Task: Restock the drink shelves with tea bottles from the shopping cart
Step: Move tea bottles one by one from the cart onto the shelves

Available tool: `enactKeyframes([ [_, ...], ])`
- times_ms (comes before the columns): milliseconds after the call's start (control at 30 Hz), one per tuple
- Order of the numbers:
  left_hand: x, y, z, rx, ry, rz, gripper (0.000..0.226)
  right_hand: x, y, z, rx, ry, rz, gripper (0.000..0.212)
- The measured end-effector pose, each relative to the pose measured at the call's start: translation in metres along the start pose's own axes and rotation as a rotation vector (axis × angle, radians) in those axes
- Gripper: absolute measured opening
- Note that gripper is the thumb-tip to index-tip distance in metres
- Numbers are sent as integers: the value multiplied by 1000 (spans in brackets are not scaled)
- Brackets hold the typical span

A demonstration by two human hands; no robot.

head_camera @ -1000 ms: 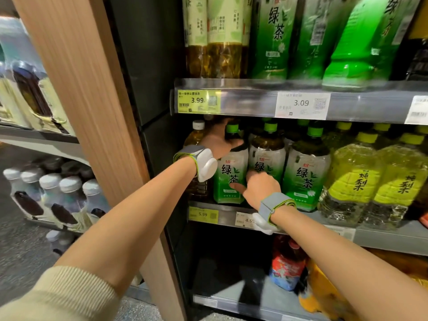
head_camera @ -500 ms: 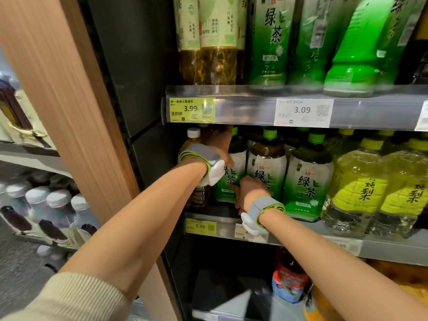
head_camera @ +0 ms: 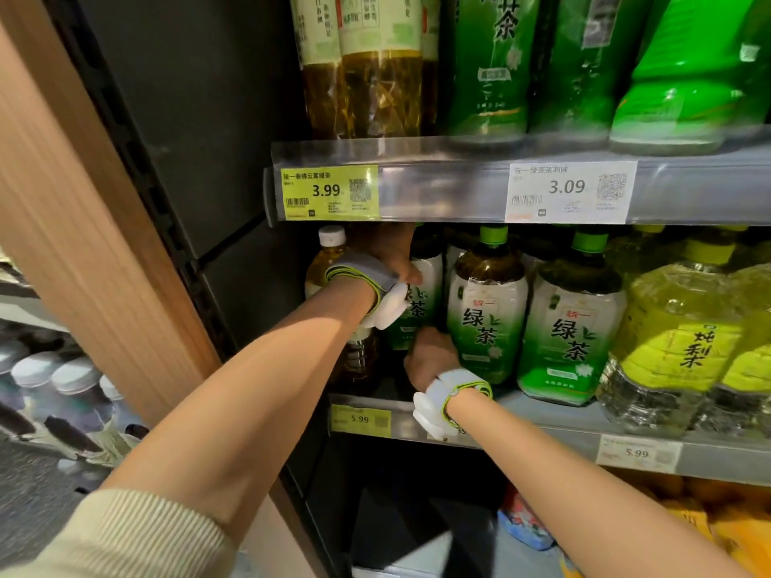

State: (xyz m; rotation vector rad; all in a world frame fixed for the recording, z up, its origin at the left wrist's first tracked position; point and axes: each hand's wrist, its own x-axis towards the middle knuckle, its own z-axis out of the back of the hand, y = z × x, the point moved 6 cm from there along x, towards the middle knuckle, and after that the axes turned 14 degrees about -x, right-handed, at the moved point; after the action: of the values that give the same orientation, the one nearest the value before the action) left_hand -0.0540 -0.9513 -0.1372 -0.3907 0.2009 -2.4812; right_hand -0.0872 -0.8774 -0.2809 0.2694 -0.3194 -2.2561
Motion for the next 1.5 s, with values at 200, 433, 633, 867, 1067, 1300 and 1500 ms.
enactKeyframes([
  [200, -8, -3, 1, 89, 13, 19, 91, -11, 1, -7, -15, -11, 27, 54],
  [433, -37, -13, 6, 41, -11, 96, 57, -34, 2, 24, -105, 59, 143, 42],
  [633, -83, -20, 12, 20, -91, 79, 54, -74, -26, 59, -39, -55, 154, 37],
  [867, -134, -45, 17, -352, -105, 3, 34, -138, -73, 105, 27, -195, 116, 32],
  [1067, -165, -87, 24, -634, -146, -3, 32, -186, -124, 125, 137, -282, 37, 33],
  [1300, -150, -136, -2, -872, -102, 16, 26, -198, -187, 152, 302, -343, -81, 24],
  [1500, -133, -174, -17, -1025, 88, 149, 16, -222, -223, 198, 352, -309, -231, 23],
])
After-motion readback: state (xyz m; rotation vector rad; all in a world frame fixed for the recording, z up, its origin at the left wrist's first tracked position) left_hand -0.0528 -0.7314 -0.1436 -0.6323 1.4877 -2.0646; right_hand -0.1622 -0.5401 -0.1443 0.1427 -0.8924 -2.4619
